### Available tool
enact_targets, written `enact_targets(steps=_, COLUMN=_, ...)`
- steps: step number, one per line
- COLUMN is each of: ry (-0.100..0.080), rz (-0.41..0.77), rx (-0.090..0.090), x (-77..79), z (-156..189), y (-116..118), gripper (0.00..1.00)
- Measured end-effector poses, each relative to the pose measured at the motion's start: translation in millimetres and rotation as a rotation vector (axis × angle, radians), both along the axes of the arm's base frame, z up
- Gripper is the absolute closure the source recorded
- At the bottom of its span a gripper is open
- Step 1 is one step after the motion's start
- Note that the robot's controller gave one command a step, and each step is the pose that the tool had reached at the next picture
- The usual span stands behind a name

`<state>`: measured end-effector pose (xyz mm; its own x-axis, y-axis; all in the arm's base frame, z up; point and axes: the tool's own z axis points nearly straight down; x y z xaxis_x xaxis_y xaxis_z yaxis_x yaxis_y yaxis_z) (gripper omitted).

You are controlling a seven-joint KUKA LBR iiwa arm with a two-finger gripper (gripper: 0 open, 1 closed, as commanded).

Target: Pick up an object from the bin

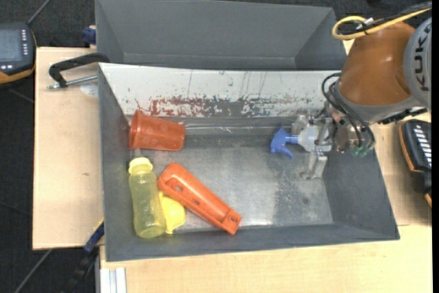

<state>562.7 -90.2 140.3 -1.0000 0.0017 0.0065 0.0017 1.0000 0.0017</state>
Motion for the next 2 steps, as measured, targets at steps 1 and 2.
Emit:
enact_targets(steps=1, ry=-0.008, rz=0.002, rx=-0.001, x=2.0, z=4.7, y=0.3, gripper=0.0)
enact_targets(steps=2, ry=-0.003, rz=-0.087, rx=0.002, x=26.8, z=-70.2, y=14.0, gripper=0.0)
